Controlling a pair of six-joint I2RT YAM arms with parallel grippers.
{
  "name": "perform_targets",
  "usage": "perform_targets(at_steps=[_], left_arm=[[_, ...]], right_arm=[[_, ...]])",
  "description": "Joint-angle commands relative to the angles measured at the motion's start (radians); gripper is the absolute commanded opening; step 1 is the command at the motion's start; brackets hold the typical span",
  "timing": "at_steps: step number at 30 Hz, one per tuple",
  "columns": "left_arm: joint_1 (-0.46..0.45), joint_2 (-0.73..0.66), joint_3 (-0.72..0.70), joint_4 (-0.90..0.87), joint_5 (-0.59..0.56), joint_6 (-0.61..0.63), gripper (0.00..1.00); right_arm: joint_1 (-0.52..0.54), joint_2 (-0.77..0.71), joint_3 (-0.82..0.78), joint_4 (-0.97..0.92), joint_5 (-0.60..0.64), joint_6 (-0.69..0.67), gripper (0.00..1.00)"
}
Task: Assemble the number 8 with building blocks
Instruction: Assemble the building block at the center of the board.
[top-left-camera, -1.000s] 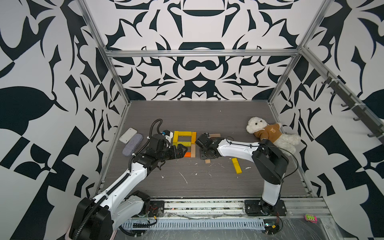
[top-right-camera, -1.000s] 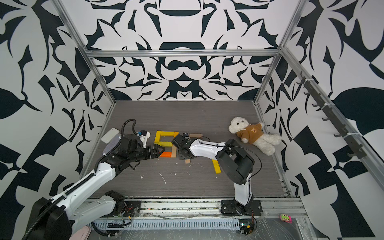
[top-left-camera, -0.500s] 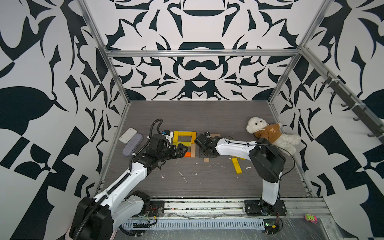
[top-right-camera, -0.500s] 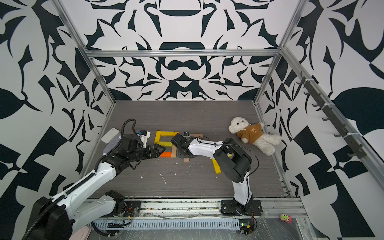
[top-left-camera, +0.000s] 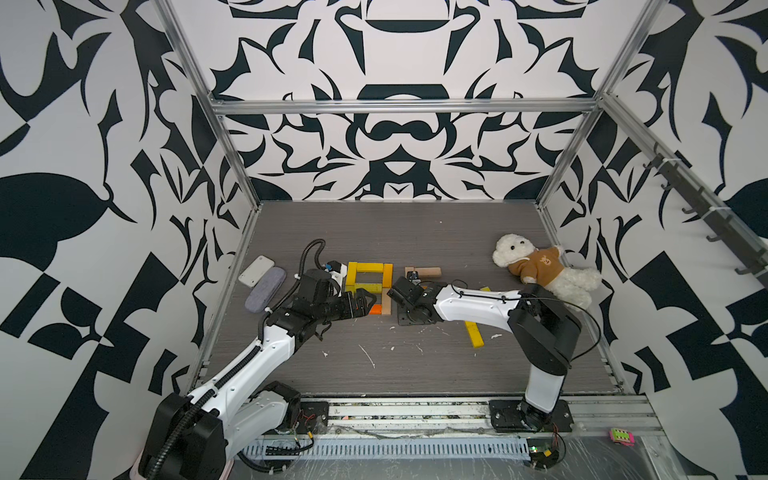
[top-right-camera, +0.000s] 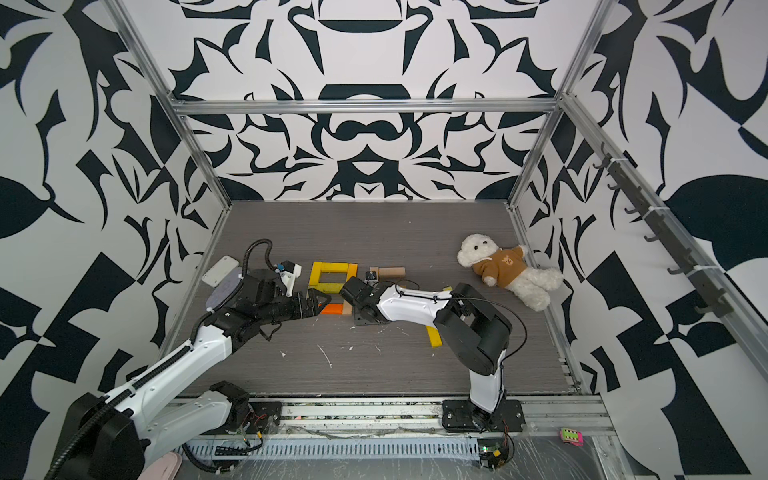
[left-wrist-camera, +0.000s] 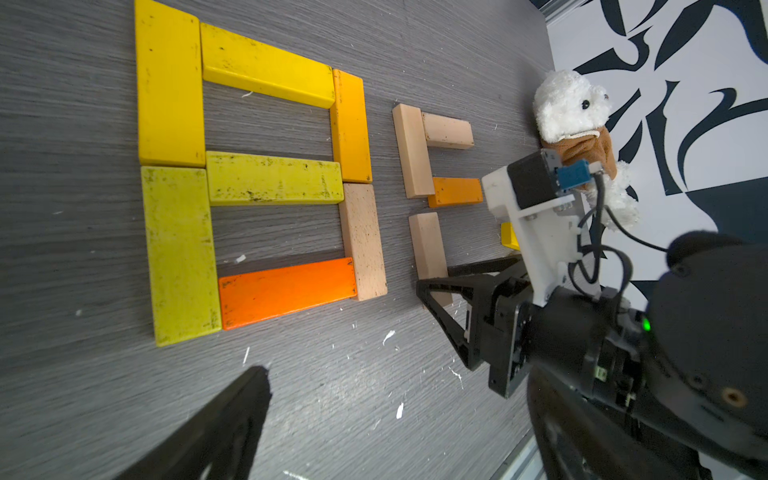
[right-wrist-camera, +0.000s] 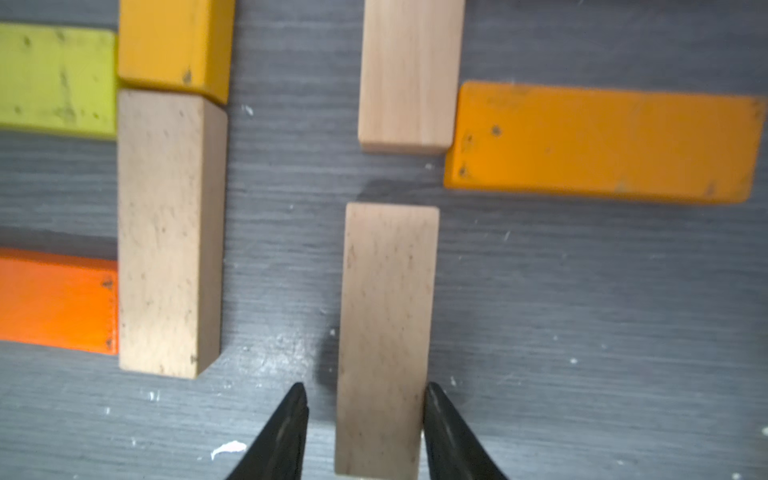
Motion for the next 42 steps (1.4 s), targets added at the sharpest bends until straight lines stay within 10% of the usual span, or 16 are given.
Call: perform_targets(at_steps=[1, 42], left_arm=[[0.004, -0.012, -0.017, 0.019, 0.016, -0.008, 0.99], [0.004, 0.017, -0.062, 0.156, 0.083, -0.026, 0.99]], right_arm=[[0.002, -0.027, -0.007, -0.012, 0.016, 0.017, 0.45], [-0.055, 0.008, -0.009, 0.017, -0.006, -0.024, 0.29]])
